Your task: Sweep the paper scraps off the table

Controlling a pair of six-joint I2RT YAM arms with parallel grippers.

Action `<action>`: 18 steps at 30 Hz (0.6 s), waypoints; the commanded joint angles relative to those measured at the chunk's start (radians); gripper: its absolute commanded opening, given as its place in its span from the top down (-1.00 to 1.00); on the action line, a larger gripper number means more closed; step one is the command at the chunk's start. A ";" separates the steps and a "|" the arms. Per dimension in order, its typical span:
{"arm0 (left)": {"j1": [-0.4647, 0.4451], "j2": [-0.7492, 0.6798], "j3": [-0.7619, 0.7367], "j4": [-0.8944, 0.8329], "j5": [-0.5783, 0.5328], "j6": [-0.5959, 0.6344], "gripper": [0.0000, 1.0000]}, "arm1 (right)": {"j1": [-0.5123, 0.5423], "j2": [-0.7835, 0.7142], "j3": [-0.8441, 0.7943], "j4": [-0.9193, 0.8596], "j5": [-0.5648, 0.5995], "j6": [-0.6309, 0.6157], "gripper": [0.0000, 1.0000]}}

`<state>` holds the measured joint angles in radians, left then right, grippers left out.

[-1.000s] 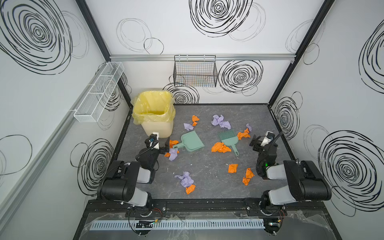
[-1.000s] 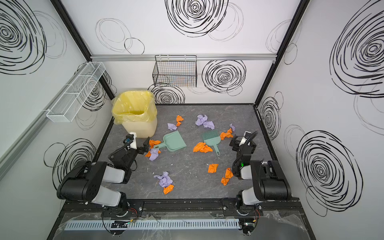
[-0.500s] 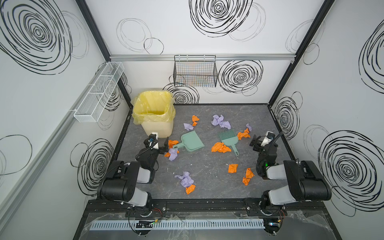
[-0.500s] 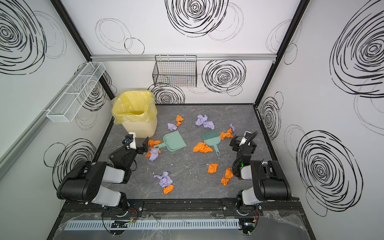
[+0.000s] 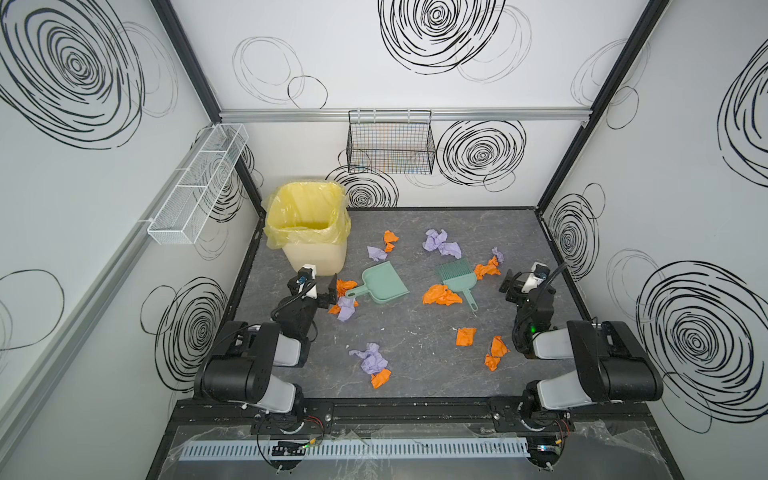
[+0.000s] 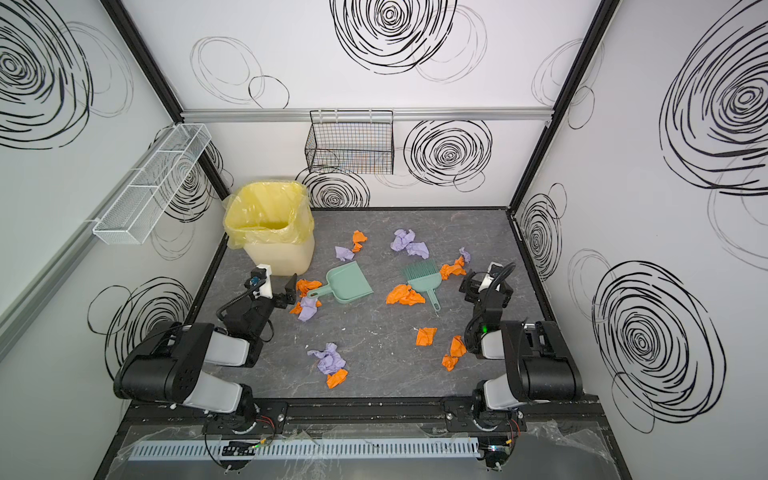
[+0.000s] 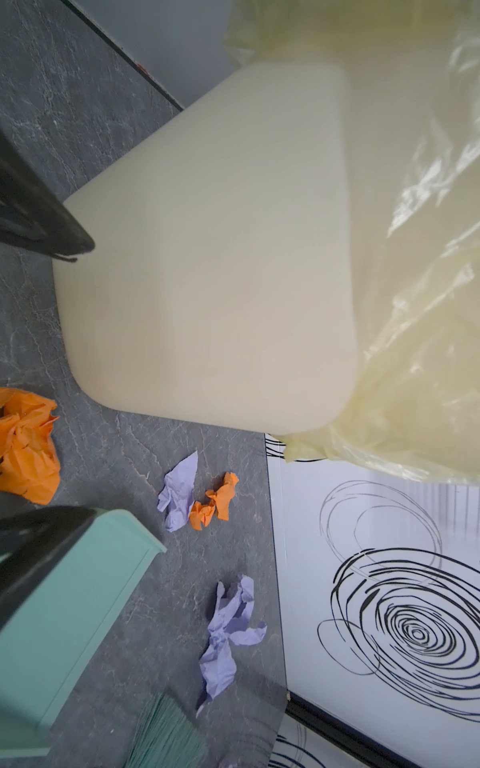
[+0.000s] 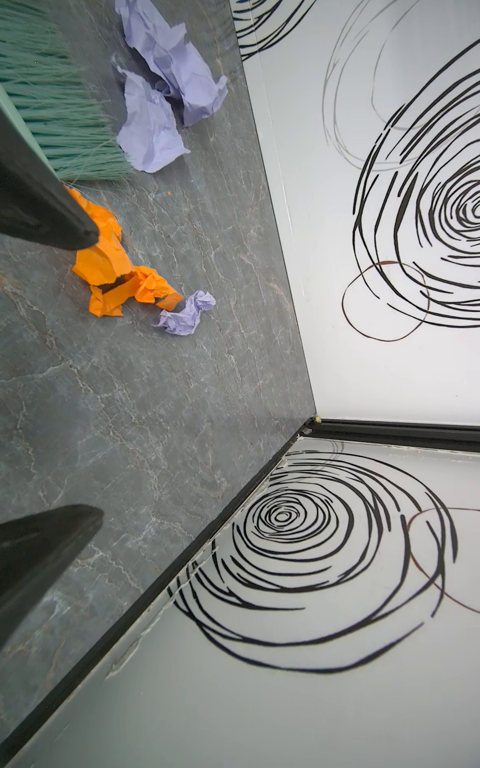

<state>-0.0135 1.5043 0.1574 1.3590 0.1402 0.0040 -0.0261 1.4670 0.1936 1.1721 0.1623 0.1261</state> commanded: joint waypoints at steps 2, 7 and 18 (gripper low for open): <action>0.009 -0.004 0.013 0.052 0.009 0.001 -0.91 | 0.006 0.000 0.010 0.013 0.016 -0.016 -1.00; 0.009 -0.004 0.014 0.051 0.010 0.001 -0.91 | 0.006 -0.003 0.009 0.016 0.016 -0.016 -1.00; 0.009 -0.005 0.013 0.052 0.009 0.001 -0.91 | 0.025 -0.349 0.290 -0.765 -0.064 0.188 -0.93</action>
<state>-0.0120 1.5043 0.1574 1.3586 0.1410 0.0040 0.0055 1.1736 0.4007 0.7055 0.1722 0.2230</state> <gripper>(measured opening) 0.958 0.968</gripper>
